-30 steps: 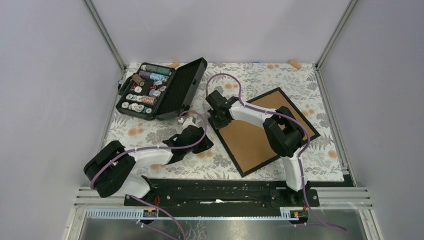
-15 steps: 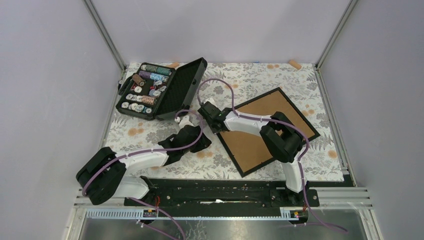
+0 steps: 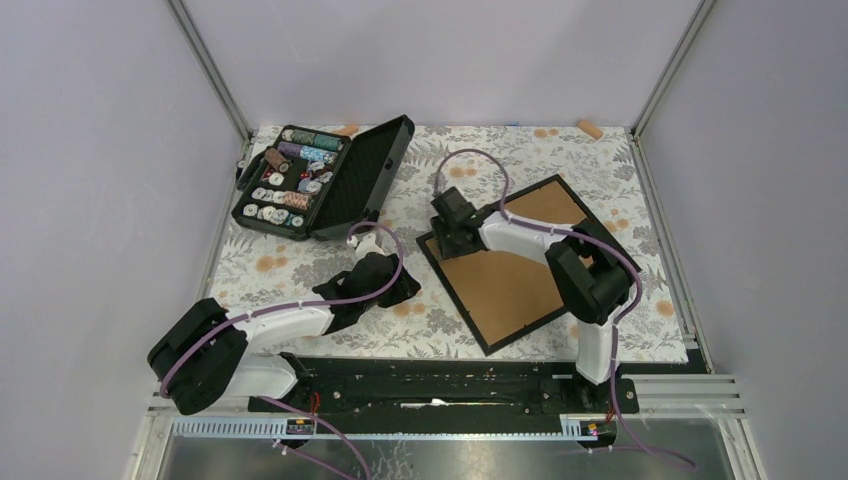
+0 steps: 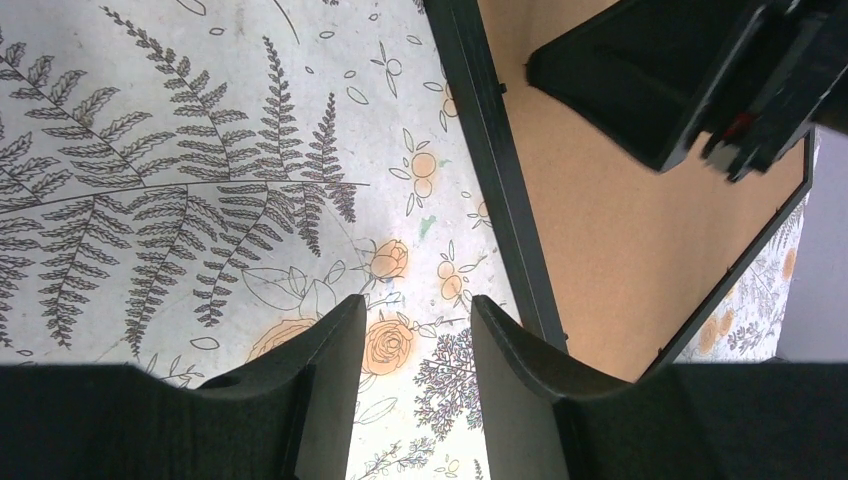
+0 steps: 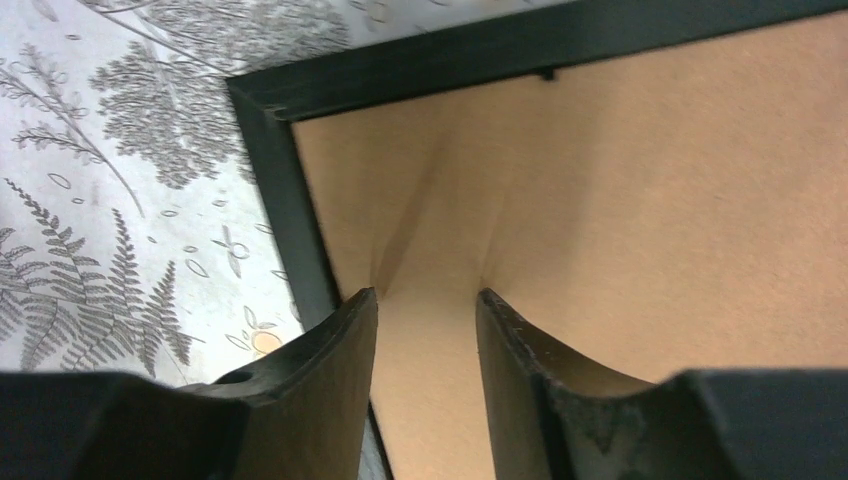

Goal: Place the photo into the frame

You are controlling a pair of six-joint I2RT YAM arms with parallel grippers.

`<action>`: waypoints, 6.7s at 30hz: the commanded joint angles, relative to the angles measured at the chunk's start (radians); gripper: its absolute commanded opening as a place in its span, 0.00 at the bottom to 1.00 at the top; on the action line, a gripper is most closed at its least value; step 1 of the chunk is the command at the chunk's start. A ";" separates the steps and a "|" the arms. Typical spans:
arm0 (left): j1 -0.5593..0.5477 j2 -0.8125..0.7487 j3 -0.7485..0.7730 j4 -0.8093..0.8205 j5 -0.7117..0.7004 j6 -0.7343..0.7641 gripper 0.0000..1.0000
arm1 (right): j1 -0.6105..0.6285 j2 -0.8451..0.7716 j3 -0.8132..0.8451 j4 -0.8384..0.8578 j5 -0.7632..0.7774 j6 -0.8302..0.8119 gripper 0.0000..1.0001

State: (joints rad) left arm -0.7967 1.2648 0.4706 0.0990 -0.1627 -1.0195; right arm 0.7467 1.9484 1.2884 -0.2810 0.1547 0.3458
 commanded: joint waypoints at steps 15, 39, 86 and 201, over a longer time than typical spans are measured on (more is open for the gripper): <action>-0.002 0.046 0.014 0.054 0.044 0.028 0.48 | -0.084 0.048 0.081 -0.195 -0.266 -0.004 0.46; -0.002 0.023 -0.005 0.053 0.043 0.021 0.48 | -0.032 0.138 0.169 -0.265 -0.193 0.003 0.34; 0.001 0.014 -0.012 0.062 0.059 0.018 0.47 | 0.022 0.318 0.285 -0.374 -0.026 0.012 0.25; -0.733 0.833 1.125 -0.481 -0.812 1.044 0.98 | -1.058 -0.685 -0.439 -0.483 -0.549 0.170 0.00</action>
State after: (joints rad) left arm -1.5227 2.0464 1.5394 -0.3763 -0.7391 -0.1165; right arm -0.3168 1.3018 0.8146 -0.7200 -0.3553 0.5381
